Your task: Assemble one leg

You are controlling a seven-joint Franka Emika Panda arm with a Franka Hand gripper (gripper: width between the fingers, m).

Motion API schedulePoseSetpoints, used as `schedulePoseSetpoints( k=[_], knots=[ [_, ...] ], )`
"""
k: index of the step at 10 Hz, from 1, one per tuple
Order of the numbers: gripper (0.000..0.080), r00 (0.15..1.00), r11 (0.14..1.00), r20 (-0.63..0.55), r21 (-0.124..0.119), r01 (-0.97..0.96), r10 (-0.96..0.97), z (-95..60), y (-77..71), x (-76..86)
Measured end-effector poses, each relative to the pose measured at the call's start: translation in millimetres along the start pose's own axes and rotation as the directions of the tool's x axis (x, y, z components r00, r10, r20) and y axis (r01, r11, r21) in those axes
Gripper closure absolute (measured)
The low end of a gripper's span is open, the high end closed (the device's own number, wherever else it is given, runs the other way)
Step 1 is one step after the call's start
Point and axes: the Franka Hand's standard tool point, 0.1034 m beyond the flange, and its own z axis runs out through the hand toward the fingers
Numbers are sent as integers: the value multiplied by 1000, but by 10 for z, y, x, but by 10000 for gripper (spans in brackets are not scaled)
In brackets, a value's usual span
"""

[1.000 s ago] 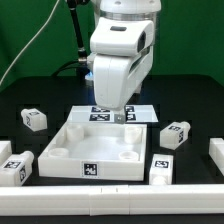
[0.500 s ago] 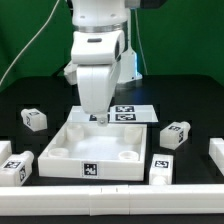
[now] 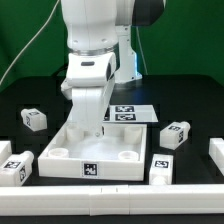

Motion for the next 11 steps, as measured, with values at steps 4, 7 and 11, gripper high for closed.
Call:
schedulePoseSetpoints(
  k=[4,7,11],
  knots=[
    [403,1000,1000,0,5,-1,1,23,-11,-2],
    [715,1000,1000,0,6,-1,1,25,-13,-3],
    [745,1000,1000,0,3,0,0,19,-5,-1]
  ],
)
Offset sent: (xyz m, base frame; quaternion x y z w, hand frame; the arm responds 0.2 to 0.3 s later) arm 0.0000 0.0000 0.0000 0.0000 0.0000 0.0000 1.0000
